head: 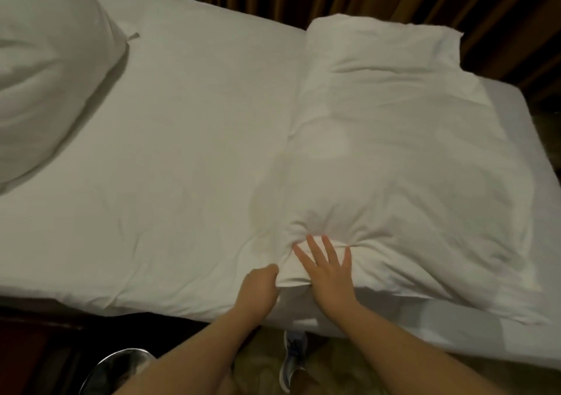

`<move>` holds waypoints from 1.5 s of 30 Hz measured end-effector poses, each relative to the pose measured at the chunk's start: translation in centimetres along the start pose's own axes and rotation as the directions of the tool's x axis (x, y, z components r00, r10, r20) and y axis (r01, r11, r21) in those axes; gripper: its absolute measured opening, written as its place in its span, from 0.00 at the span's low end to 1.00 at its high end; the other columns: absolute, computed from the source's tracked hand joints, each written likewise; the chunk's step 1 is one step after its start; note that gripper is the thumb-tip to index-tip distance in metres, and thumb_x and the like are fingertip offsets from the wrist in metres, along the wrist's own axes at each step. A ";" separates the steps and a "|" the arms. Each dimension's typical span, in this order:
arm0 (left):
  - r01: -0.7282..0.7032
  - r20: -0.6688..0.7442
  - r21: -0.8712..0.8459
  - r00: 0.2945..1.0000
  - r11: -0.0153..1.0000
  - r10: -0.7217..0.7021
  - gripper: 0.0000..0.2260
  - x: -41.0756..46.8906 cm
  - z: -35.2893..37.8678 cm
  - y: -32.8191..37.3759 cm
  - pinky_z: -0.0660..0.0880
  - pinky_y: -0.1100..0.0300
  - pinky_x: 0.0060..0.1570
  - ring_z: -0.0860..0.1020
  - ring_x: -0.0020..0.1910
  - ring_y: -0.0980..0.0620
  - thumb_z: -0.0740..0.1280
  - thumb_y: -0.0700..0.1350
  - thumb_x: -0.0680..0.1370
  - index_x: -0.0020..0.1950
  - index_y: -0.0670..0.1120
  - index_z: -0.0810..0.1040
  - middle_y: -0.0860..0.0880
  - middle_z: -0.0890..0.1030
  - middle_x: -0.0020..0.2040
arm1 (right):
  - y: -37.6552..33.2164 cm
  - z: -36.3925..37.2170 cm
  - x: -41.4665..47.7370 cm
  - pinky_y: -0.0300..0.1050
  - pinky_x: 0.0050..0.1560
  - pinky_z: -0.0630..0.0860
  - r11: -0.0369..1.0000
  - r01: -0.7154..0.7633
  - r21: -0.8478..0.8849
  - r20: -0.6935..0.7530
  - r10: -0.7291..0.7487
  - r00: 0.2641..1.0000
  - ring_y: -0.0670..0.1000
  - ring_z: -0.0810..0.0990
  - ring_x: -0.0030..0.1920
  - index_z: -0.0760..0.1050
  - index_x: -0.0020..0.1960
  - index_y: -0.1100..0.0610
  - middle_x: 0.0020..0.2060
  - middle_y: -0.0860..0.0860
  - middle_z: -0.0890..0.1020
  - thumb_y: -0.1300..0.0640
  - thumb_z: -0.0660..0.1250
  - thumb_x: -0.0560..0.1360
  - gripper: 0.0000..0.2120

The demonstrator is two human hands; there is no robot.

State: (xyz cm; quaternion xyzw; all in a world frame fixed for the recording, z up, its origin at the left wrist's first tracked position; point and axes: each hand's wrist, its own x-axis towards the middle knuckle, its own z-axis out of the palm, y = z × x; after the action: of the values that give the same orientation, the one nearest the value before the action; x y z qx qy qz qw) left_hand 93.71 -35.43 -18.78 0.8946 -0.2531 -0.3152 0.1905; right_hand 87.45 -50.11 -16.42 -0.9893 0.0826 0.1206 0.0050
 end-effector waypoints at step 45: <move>-0.361 0.098 0.712 0.901 0.602 0.423 0.28 27.5 15.3 45.2 0.44 0.44 0.71 0.49 0.77 0.47 0.43 0.57 0.78 0.78 0.51 0.52 0.46 0.50 0.78 | 49.2 8.5 -2.0 0.57 0.71 0.52 0.631 -0.679 0.376 0.373 0.568 0.734 0.54 0.67 0.70 0.67 0.70 0.49 0.67 0.49 0.73 0.44 0.43 0.82 0.24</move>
State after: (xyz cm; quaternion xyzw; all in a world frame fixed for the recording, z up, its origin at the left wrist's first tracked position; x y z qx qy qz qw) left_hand 87.07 -90.14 -20.19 0.8311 -0.5372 -0.1056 -0.0980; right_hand 75.44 -98.11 -23.70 -0.8433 0.4479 0.1980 0.2214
